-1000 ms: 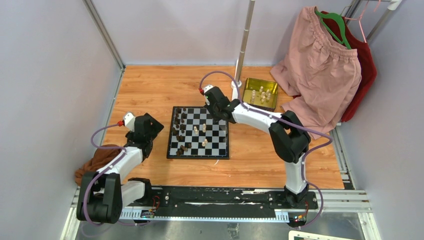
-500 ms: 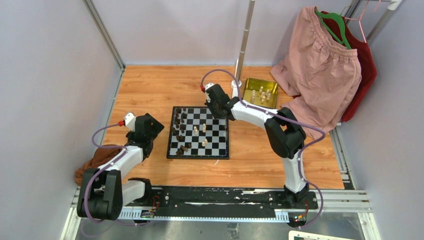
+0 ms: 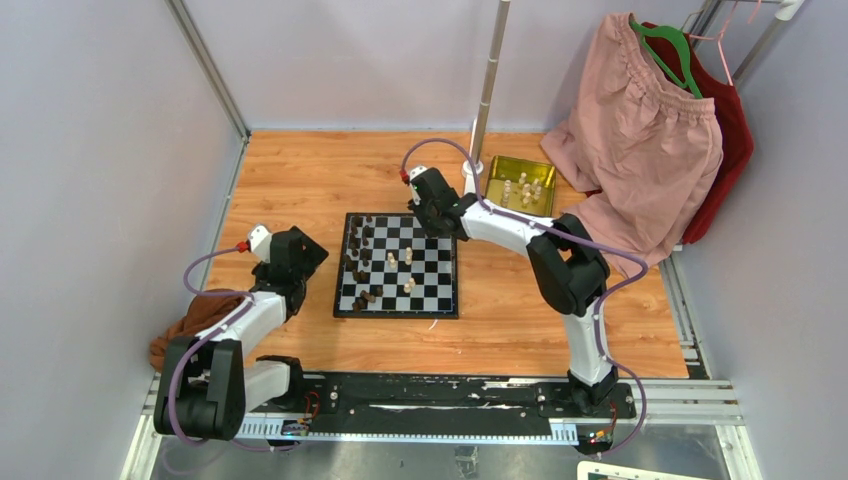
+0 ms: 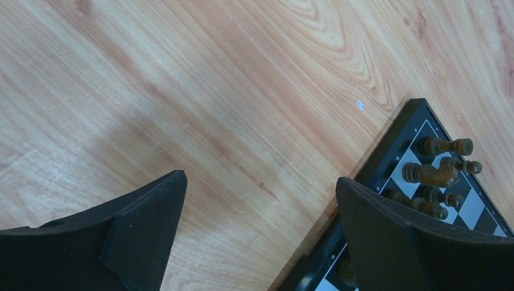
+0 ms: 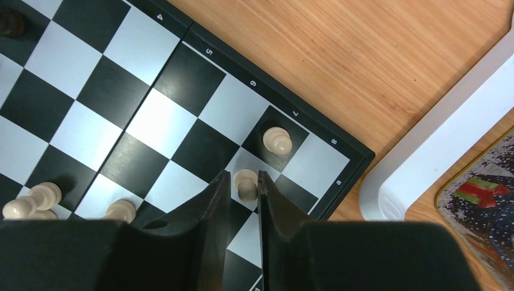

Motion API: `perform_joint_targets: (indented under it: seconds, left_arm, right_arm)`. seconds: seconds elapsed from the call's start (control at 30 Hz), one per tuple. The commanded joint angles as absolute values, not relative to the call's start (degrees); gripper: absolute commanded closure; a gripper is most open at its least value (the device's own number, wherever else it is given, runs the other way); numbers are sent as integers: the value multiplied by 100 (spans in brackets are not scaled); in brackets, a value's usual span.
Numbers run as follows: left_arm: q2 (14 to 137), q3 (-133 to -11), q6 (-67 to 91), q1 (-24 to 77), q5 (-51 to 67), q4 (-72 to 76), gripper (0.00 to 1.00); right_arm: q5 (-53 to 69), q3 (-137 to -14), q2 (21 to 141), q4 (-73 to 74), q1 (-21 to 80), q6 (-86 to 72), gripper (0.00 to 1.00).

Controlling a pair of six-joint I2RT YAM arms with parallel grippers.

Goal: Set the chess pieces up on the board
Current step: Place the chess piece on the chessboard, then pick up the chess piece from the chessboard.

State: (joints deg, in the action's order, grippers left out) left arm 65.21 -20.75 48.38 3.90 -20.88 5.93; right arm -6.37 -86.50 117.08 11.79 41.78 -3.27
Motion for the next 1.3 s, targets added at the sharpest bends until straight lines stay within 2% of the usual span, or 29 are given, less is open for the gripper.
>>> perform_joint_targets:
  seconds: [0.0, 0.07, 0.13, 0.63, 1.27]
  left_arm:
    - [6534, -2083, 4764, 413, -2226, 721, 0]
    - [6539, -2083, 4755, 420, -2232, 718, 0]
    - [6550, -2092, 4761, 415, -2232, 721, 0]
    - [6546, -2079, 4800, 415, -2177, 729, 0]
    - [6580, -2057, 4837, 414, -2182, 736, 0]
  right_arm:
    - [-638, -8847, 11780, 1258, 4118, -277, 68]
    - [-669, -8872, 11757, 1272, 4116, -246, 63]
    - [-677, -8906, 11716, 1282, 4118, -213, 63]
    - [-824, -8668, 11037, 1431, 4574, -92, 62]
    - [-705, -8670, 11416, 1528, 5104, -114, 63]
